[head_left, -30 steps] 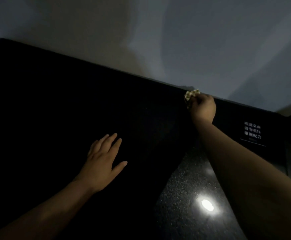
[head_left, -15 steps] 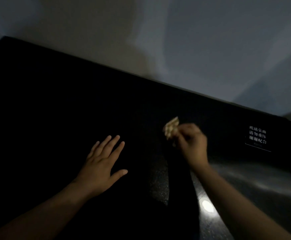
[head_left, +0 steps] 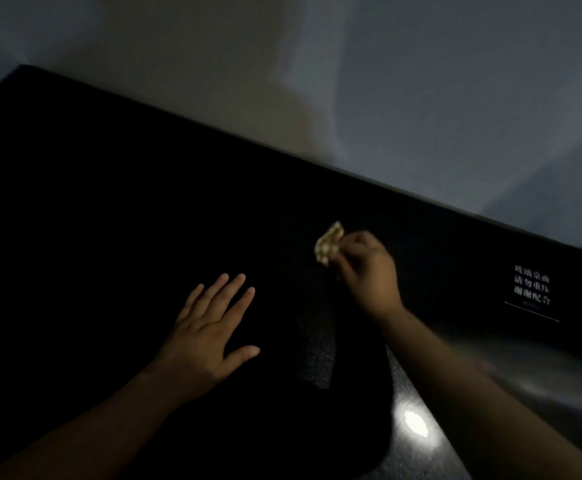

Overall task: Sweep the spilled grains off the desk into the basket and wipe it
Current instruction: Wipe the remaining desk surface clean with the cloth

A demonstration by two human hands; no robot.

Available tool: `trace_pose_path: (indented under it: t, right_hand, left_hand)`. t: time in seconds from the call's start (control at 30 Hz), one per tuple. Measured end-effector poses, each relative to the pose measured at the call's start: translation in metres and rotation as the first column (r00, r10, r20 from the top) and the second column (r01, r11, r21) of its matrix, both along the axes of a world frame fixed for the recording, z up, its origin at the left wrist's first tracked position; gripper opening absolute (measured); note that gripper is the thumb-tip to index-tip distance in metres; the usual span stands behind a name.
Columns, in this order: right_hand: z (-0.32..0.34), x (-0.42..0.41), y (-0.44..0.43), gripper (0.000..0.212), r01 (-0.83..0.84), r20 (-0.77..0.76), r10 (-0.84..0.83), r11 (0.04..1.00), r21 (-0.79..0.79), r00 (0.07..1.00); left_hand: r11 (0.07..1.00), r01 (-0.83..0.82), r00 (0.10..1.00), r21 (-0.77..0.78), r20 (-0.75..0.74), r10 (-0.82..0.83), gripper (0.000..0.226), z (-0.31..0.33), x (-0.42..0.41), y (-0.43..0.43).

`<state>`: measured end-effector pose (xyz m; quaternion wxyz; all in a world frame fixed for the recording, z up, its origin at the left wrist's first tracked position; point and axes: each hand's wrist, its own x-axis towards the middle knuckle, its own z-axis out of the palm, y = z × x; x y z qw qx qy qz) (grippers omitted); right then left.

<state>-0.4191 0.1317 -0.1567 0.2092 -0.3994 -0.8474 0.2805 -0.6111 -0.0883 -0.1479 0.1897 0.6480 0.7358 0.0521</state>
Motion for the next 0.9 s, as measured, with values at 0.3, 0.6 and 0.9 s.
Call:
trace_pose_path:
  t: [0.3,0.6,0.9]
  right_hand:
    - [0.007,-0.049,0.078,0.022,0.355,-0.023,-0.355,0.935,-0.020,0.934]
    - [0.003,-0.030,-0.005,0.009,-0.211,-0.025,0.210,0.974,-0.082,0.977]
    - [0.020,-0.033,0.079,0.020,0.314,-0.057,-0.315,0.949,-0.024,0.947]
  left_hand:
    - [0.999,0.020,1.000,0.028,-0.004,-0.020,0.081,-0.005,-0.001,-0.001]
    - [1.000,0.010,1.000,0.023,-0.030,-0.009,0.079,-0.006,-0.001,-0.001]
    - [1.000,0.013,0.998,-0.003,-0.066,-0.013,0.080,-0.007,0.001,-0.001]
